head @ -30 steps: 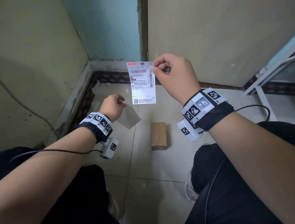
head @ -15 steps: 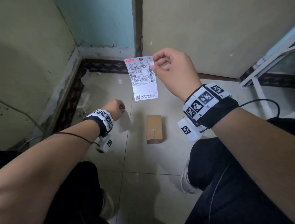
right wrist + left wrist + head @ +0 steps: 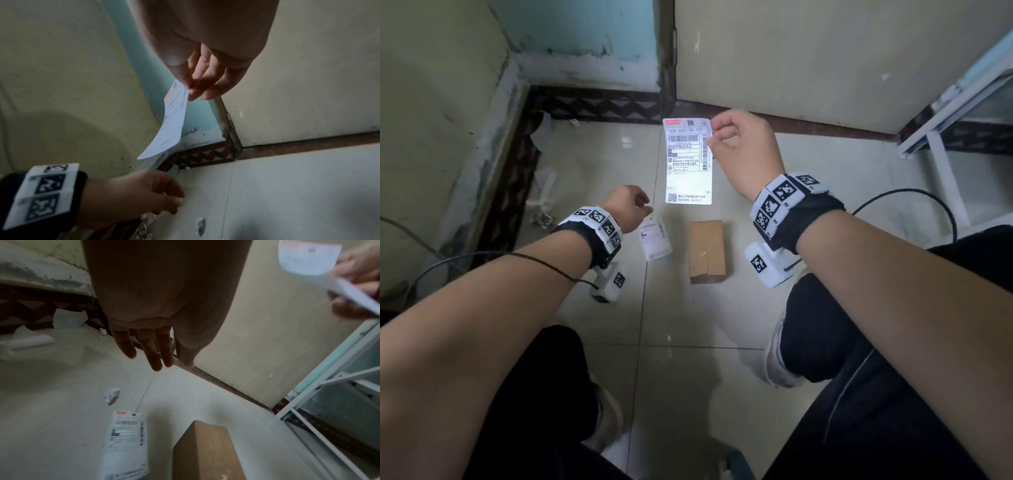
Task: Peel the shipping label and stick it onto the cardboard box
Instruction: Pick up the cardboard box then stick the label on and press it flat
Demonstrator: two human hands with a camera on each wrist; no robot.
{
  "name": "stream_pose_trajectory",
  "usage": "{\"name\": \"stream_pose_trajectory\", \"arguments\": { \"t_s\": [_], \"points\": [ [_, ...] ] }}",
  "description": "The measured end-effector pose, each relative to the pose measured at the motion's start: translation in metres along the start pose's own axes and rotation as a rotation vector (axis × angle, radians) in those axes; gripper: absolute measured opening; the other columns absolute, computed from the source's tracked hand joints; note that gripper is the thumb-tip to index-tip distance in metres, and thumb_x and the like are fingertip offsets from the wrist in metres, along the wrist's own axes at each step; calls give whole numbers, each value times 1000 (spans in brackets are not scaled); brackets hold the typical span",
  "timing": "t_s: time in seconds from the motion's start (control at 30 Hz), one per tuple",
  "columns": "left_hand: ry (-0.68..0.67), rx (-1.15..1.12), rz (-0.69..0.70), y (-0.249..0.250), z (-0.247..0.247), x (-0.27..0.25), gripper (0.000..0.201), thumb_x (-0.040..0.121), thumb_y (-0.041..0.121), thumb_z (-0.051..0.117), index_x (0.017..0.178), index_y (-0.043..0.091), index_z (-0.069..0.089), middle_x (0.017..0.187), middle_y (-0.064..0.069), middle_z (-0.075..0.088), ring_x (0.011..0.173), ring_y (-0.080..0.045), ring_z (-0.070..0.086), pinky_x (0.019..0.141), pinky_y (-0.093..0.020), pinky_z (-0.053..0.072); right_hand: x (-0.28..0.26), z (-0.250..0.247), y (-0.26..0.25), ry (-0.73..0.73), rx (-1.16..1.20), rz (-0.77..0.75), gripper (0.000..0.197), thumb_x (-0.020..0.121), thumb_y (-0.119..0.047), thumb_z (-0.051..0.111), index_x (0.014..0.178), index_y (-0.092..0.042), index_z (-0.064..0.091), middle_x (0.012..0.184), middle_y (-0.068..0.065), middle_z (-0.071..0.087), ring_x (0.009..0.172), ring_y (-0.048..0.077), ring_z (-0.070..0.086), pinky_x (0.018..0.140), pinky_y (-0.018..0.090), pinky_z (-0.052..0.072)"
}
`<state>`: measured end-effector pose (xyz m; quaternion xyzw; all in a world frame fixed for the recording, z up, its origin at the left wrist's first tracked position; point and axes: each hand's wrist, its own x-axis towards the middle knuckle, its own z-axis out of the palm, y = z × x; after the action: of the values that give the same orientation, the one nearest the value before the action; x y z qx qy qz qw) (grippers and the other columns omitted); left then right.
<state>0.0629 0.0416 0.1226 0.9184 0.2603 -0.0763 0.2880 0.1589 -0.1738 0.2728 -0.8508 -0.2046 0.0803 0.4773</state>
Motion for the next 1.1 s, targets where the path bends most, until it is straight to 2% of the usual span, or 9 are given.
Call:
{"name": "stream_pose_trajectory", "arguments": {
  "t_s": [0.3,0.47,0.53,0.6,0.67,0.73,0.83,1.0,1.1],
  "points": [
    [-63,-461,-103,48,24,-3,26,89,29,60,103,8,68,88,-4,72,68,-13,66,64,-28,52,2,15,53,33,33,199,20,96,-9,68,96,-29,69,90,-8,74,84,12,72,81,32,61],
    [-65,-500,-313,61,51,-8,80,77,47,67,141,9,37,111,-10,66,99,-28,67,86,-39,55,8,14,63,74,125,279,23,95,-10,67,89,-32,69,92,-4,80,85,19,78,84,46,66],
    [-64,-429,-359,65,64,-14,81,81,44,68,141,5,30,114,-9,55,103,-31,60,84,-35,51,11,10,62,102,161,278,26,94,-9,66,87,-34,69,92,-3,81,85,20,79,85,47,66],
    [-85,-369,-406,68,77,-20,87,70,59,70,131,8,34,114,-8,57,96,-30,60,81,-38,54,13,6,59,122,192,272,26,94,-9,66,87,-33,70,91,-3,81,85,19,79,85,48,66],
    [-108,-272,-456,75,92,-22,100,55,76,63,127,11,38,117,-7,58,102,-32,60,89,-43,54,16,-2,55,158,232,271,29,93,-7,65,84,-33,70,87,-4,81,83,18,79,85,48,66],
    [-126,-241,-515,82,112,-22,106,53,76,57,135,13,36,129,-9,53,118,-33,53,101,-46,45,19,-9,51,194,275,271,31,93,-4,63,82,-32,71,85,-5,81,79,16,79,83,48,66],
    [-218,-266,-576,99,136,-31,121,43,81,63,141,20,28,131,-7,48,124,-35,50,104,-47,42,23,-17,49,227,280,275,31,94,-5,64,81,-32,70,82,-10,79,74,10,76,81,43,67],
    [-243,-335,-583,113,143,-44,106,56,59,80,137,14,28,125,-6,52,116,-31,56,92,-36,48,27,-22,52,256,309,300,26,94,-6,66,86,-31,70,86,-9,80,80,14,79,83,42,67],
    [-287,-352,-583,109,138,-41,109,54,55,81,138,12,27,113,-3,48,117,-30,55,95,-36,46,27,-22,49,260,327,302,25,95,-5,65,88,-29,70,87,-6,80,80,14,79,83,42,67]
  ]
}}
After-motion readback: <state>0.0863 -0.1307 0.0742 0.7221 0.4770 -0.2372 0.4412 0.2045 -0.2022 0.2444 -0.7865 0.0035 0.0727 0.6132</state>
